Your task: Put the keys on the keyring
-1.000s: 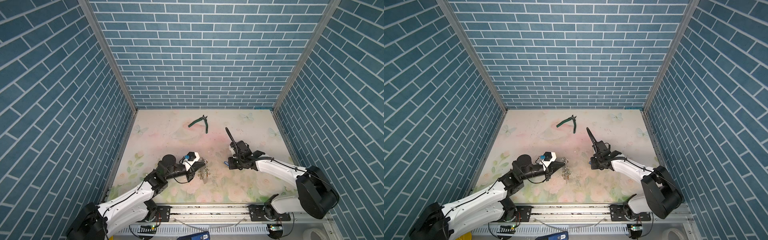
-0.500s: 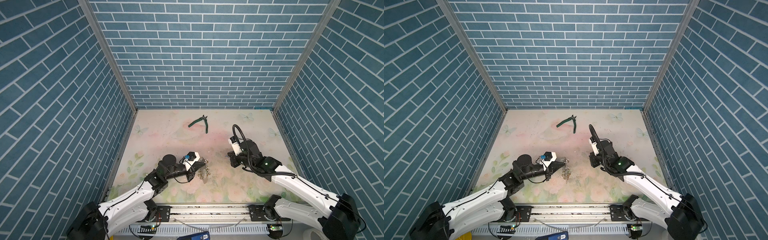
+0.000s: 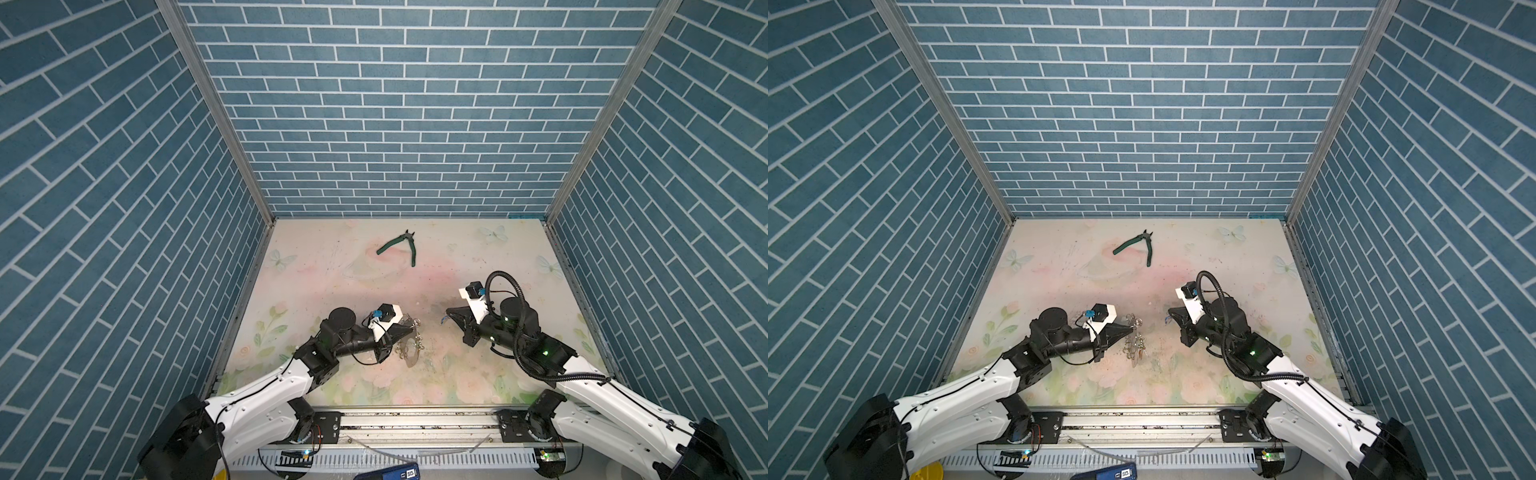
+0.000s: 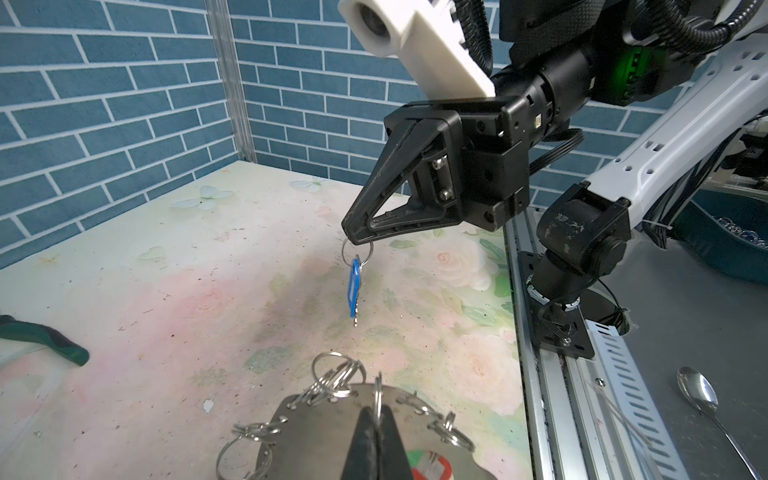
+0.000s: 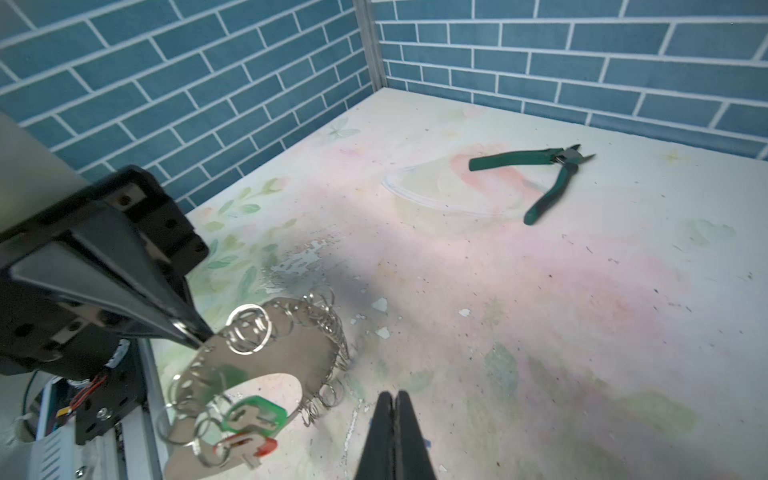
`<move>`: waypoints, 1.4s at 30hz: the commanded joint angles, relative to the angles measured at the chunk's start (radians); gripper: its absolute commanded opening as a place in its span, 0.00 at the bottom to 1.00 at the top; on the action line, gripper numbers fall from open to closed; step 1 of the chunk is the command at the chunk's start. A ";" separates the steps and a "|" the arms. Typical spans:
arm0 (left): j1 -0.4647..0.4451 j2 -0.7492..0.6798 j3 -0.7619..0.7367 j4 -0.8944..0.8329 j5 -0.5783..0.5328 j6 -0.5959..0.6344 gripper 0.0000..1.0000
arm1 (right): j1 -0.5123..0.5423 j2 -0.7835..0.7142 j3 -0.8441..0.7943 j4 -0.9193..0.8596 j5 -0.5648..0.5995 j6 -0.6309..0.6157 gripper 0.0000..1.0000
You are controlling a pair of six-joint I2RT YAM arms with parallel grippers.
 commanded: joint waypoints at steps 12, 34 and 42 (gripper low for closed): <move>-0.001 0.064 0.067 -0.071 0.060 0.208 0.00 | 0.067 0.001 0.085 -0.088 -0.185 -0.078 0.00; -0.004 0.136 0.104 -0.035 0.043 0.365 0.00 | 0.107 0.111 0.159 -0.136 -0.185 -0.046 0.00; -0.004 0.155 0.165 -0.155 0.142 0.343 0.00 | 0.121 0.092 0.142 -0.129 -0.111 -0.100 0.00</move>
